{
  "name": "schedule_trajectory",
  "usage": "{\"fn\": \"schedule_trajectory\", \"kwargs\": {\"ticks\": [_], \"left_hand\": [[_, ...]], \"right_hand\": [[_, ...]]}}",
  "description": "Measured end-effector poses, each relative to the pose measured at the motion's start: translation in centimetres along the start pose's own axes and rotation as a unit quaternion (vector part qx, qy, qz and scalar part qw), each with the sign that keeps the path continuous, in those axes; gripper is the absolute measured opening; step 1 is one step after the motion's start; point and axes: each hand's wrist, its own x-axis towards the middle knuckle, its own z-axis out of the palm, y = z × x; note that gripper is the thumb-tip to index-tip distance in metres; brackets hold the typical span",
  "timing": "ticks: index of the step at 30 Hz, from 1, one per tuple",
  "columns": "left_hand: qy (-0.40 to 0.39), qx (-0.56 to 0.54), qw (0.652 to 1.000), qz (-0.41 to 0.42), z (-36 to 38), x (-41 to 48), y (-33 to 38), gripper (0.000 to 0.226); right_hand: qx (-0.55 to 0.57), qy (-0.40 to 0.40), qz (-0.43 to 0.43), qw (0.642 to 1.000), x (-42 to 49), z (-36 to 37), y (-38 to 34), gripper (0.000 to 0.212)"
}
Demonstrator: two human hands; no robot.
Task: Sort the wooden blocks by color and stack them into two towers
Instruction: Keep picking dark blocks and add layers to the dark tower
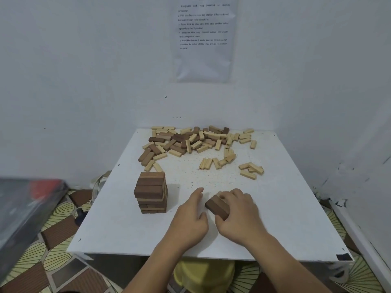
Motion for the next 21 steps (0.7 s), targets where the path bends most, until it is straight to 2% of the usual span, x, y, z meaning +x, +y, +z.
{"fn": "schedule_trajectory", "kwargs": {"ticks": [5, 8, 11, 13, 15, 17, 19, 21], "left_hand": [[0.04, -0.037, 0.998, 0.013, 0.2, -0.1, -0.6, 0.053], [0.074, -0.081, 0.994, 0.01, 0.7, -0.1, -0.9, 0.041], [0.104, -0.134, 0.986, -0.004, 1.1, 0.1, -0.7, 0.034], [0.128, -0.176, 0.976, -0.013, 1.4, 0.5, -0.3, 0.034], [0.141, -0.209, 0.967, -0.02, 1.9, 1.2, 0.5, 0.041], [0.141, -0.241, 0.96, -0.029, 2.8, 2.1, 1.3, 0.049], [0.134, -0.264, 0.954, -0.04, 3.7, 2.8, 2.3, 0.055], [0.127, -0.274, 0.952, -0.049, 4.2, 3.3, 2.9, 0.058]], "right_hand": [[0.03, -0.106, -0.098, 0.989, 1.1, -1.8, 0.6, 0.06], [0.035, -0.13, -0.133, 0.982, 1.1, -2.3, 1.3, 0.066], [0.075, -0.115, -0.126, 0.983, 0.7, -2.3, 1.8, 0.079], [0.184, -0.05, -0.074, 0.979, 0.3, -1.7, 1.6, 0.076], [0.339, 0.036, 0.017, 0.94, 0.3, -0.9, 0.7, 0.061], [0.46, 0.079, 0.087, 0.88, 0.6, -0.1, -0.5, 0.05], [0.542, 0.089, 0.125, 0.826, 1.0, 0.5, -1.7, 0.045], [0.566, 0.096, 0.142, 0.807, 1.1, 1.1, -2.2, 0.044]]}}
